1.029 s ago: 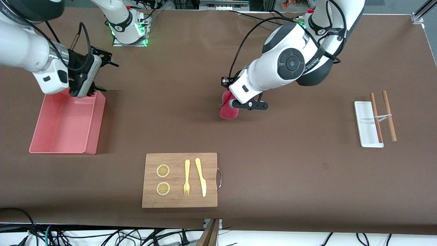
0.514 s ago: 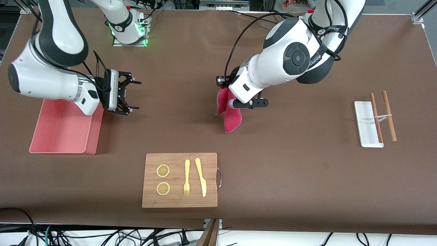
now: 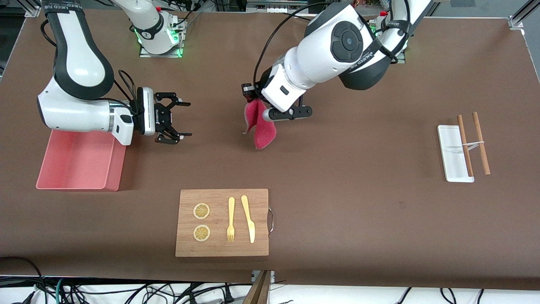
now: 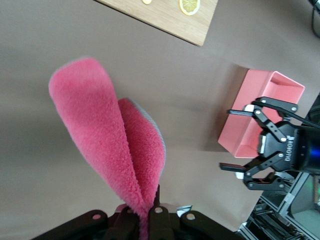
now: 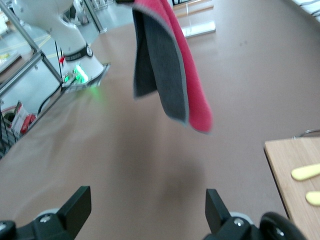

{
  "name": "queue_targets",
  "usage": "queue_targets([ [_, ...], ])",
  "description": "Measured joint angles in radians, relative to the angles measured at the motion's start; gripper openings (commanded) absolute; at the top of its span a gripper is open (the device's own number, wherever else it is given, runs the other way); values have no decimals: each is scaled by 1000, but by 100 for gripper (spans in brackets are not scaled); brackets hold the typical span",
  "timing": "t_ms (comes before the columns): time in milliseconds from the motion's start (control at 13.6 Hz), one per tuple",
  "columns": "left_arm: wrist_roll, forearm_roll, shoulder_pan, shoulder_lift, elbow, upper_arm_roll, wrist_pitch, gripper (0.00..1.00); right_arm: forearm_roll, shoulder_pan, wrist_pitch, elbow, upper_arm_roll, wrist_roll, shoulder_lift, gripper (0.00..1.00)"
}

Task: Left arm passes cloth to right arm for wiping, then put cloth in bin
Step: 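Carry the cloth to mid-table while the right gripper reaches toward it, then grasp the hanging cloth with the right gripper below the left gripper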

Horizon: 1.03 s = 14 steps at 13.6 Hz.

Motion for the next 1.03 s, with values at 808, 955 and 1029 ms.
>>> queue_targets([
  [808, -103, -3, -98, 75, 86, 0, 126, 0, 340, 110, 97, -25, 44, -135, 75, 100],
  [955, -111, -3, -101, 75, 94, 0, 128, 0, 369, 133, 137, -25, 44, -135, 82, 95],
  [1029, -116, -3, -101, 75, 98, 0, 128, 0, 372, 143, 149, -25, 44, -136, 84, 77],
])
